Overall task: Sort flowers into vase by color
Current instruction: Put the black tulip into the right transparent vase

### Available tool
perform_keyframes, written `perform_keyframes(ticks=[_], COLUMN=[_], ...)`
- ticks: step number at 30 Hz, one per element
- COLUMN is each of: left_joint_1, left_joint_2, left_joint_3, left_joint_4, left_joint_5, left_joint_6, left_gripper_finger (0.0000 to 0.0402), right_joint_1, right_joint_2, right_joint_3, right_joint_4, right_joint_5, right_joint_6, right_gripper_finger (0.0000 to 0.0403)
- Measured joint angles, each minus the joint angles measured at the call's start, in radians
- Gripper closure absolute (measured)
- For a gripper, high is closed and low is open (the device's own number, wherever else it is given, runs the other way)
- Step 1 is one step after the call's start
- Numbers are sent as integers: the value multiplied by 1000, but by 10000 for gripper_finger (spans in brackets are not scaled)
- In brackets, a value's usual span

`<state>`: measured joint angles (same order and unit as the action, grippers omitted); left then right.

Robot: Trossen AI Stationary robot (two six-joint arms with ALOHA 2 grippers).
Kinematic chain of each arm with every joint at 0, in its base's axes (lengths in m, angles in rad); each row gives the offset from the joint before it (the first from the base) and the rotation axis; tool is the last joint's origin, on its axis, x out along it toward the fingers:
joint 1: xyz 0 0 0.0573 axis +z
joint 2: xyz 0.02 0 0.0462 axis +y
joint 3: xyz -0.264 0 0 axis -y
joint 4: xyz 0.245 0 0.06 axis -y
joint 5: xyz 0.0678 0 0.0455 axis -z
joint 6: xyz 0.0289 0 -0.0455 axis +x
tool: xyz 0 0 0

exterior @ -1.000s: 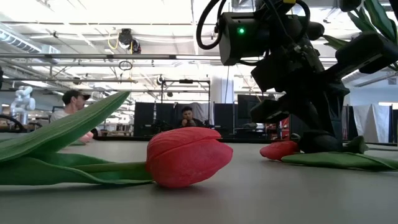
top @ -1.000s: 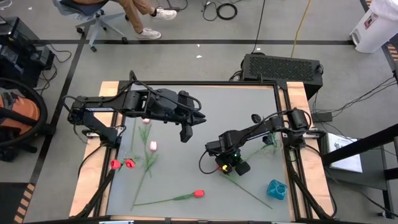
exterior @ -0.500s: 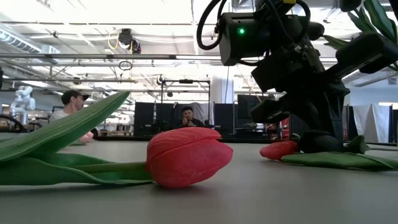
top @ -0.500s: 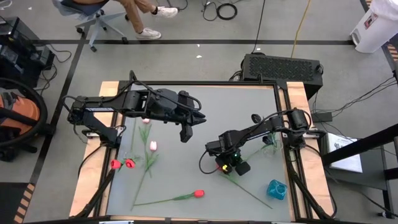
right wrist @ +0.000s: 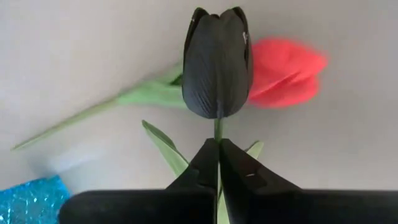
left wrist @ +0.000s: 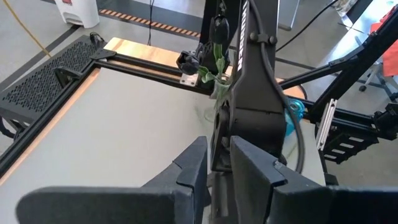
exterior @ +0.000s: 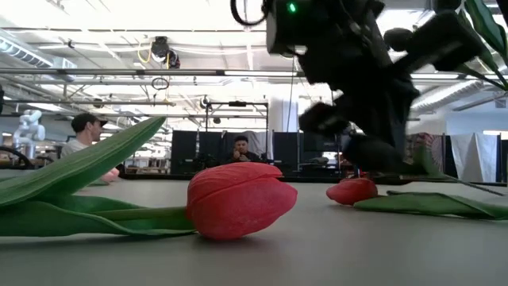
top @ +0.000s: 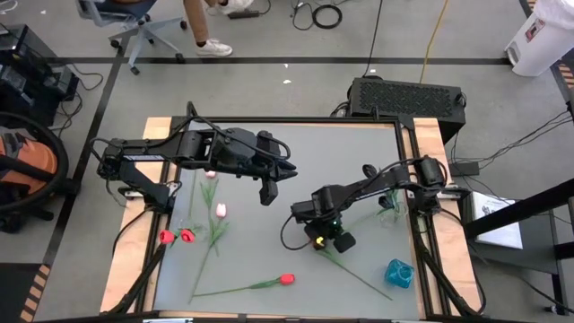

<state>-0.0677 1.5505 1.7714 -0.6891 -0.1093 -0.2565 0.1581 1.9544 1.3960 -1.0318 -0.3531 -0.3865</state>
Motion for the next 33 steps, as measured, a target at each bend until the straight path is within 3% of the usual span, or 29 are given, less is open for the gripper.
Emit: perform_keyframes(ticks=[7, 13, 33], left_joint_1=[0, 0, 10], left_joint_2=[0, 0, -45], left_joint_3=[0, 0, 3], left_joint_4=[0, 0, 33], left_joint_5=[0, 0, -61], left_joint_6=[0, -1, 22], left_gripper_finger=[324, 324, 324], right_joint_1=[-8, -26, -181], right_joint_2=[0, 0, 0], right_joint_3=[121, 215, 518], right_joint_4=[-2, -19, -260], right_joint_5=[26, 121, 119], right_joint_6=[-9, -26, -23], right_gripper_finger=[402, 402, 402])
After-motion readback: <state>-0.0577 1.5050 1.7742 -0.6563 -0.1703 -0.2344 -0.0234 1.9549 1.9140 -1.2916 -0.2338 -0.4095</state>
